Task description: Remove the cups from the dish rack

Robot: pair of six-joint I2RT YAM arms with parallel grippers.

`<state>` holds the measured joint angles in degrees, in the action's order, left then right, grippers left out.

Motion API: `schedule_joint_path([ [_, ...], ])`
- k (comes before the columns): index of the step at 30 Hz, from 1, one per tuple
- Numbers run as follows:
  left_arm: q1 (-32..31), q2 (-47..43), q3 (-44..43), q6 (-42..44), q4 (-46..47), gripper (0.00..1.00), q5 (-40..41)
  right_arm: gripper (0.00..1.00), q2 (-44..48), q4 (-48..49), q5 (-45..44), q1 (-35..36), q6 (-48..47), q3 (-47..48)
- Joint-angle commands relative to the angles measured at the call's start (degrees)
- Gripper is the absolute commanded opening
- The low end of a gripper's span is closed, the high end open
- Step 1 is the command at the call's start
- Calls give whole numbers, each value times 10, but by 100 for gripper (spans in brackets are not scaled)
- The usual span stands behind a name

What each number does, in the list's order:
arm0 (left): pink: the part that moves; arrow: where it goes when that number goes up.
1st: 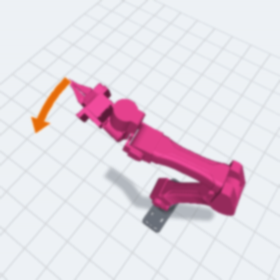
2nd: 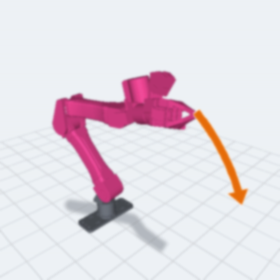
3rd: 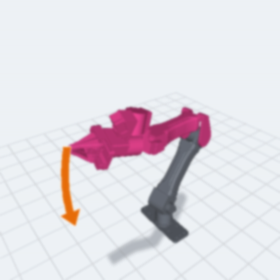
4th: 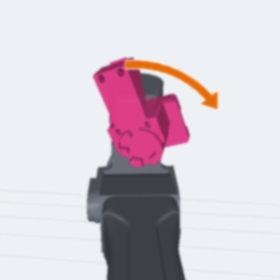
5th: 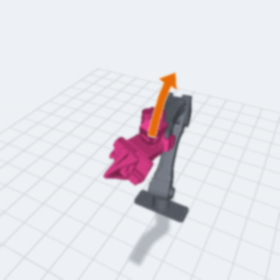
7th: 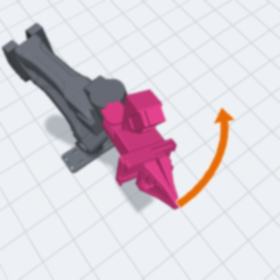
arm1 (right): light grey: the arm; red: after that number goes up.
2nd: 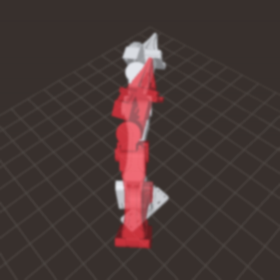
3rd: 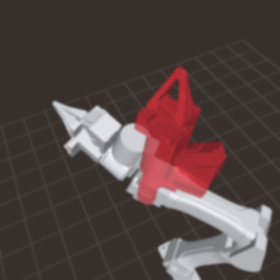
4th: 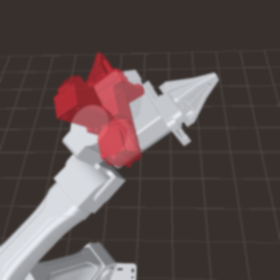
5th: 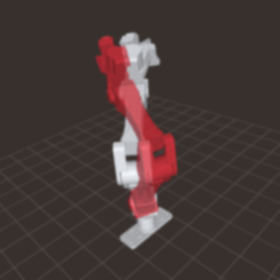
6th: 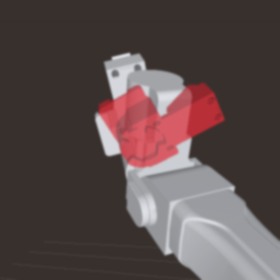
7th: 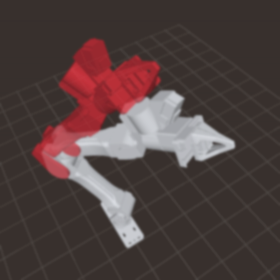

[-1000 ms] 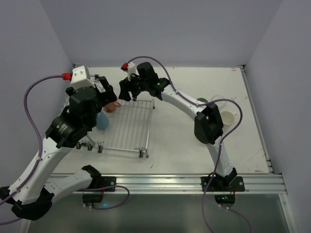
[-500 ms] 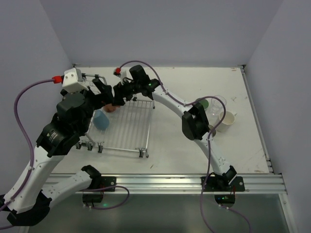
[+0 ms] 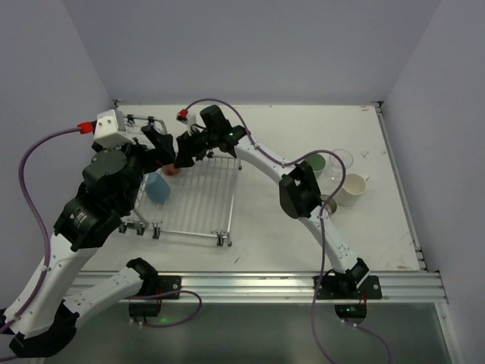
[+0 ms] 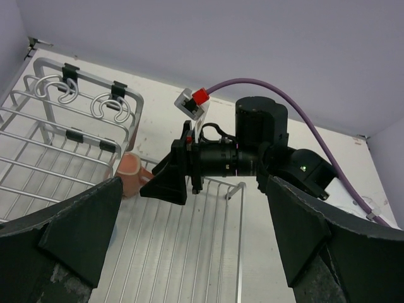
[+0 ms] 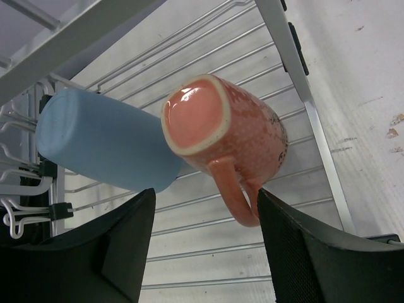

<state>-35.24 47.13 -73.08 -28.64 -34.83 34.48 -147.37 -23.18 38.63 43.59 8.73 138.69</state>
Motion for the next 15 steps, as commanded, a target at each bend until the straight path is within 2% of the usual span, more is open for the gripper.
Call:
schedule_joint_path([
  [1, 4, 3, 8, 17, 26, 100, -9, 66, -13, 1, 13, 0, 6, 33],
  [9, 4, 2, 13, 18, 29, 100, -11, 59, -13, -2, 5, 0, 6, 31],
  [15, 4, -2, 15, 19, 31, 100, -9, 49, -16, -1, -8, 0, 9, 33],
])
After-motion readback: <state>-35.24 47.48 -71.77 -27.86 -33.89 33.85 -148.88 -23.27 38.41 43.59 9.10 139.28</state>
